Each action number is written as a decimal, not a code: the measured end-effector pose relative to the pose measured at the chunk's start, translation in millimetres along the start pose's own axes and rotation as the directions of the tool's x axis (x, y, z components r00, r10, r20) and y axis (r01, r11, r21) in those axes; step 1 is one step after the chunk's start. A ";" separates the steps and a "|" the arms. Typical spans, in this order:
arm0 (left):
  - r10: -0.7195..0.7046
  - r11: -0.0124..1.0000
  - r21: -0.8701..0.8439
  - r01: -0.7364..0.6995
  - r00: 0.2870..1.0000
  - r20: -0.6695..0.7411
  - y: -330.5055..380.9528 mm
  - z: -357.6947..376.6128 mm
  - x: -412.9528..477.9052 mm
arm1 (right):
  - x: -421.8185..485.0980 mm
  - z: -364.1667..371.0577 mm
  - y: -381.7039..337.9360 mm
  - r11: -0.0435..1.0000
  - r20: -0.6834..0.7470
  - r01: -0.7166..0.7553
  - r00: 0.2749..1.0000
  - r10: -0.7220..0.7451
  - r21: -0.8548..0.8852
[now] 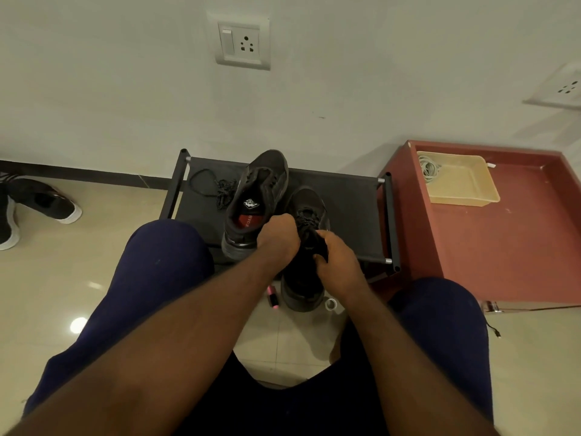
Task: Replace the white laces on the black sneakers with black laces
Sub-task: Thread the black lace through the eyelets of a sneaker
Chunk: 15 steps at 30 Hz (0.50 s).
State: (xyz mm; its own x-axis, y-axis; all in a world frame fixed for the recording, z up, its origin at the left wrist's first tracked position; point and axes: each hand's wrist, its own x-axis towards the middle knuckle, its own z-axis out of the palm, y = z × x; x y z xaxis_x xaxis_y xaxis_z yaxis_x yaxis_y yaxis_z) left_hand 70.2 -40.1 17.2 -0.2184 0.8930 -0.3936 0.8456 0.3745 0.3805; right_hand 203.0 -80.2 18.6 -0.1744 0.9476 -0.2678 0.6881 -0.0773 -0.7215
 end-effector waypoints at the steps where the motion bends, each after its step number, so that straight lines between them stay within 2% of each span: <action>1: 0.002 1.000 -0.023 -0.002 1.000 0.003 -0.7 -0.8 1.7 | 0.3 -0.5 0.7 1.000 0.001 -0.008 1.000 0.008 0.006; 4: 0.006 0.986 -0.166 -0.001 1.000 0.030 -2.6 -4.6 4.4 | 3.2 0.6 3.3 0.999 -0.032 -0.016 0.999 0.017 0.045; 6: -0.041 0.897 -0.438 0.062 0.998 0.056 -2.3 -11.6 3.8 | 5.5 2.2 3.5 0.998 -0.060 -0.015 0.998 0.019 0.063; 8: -0.053 0.652 -0.743 0.154 0.986 0.158 5.1 -27.5 -0.8 | 8.7 1.1 2.8 0.997 -0.136 -0.014 0.990 0.024 0.077; 10: 0.019 0.356 -0.900 0.252 0.961 0.277 15.7 -48.6 -9.5 | 13.3 -2.8 -1.9 0.988 -0.225 0.023 0.974 0.013 0.154; 11: 0.077 0.227 -0.937 0.264 0.955 0.288 20.7 -56.1 -12.3 | 13.9 -6.7 -7.2 0.965 -0.227 0.051 0.974 0.008 0.256; 13: 0.188 -0.007 -0.966 0.259 0.949 0.253 26.9 -67.1 -19.4 | 13.6 -14.5 -20.2 0.815 -0.122 0.062 0.992 0.011 0.576; 15: 0.226 -0.146 -0.955 0.258 0.948 0.222 29.5 -70.1 -23.0 | 8.8 -21.6 -31.1 0.585 0.029 0.013 0.998 -0.063 0.811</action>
State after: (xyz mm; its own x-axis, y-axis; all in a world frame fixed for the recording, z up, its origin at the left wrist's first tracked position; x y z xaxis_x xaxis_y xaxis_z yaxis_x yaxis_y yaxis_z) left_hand 66.0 -32.1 96.1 0.0921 0.8760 -0.4734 -0.6447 0.4147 0.6421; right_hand 195.3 -62.7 52.5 -0.2379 0.9411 -0.2403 -0.1707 -0.2840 -0.9435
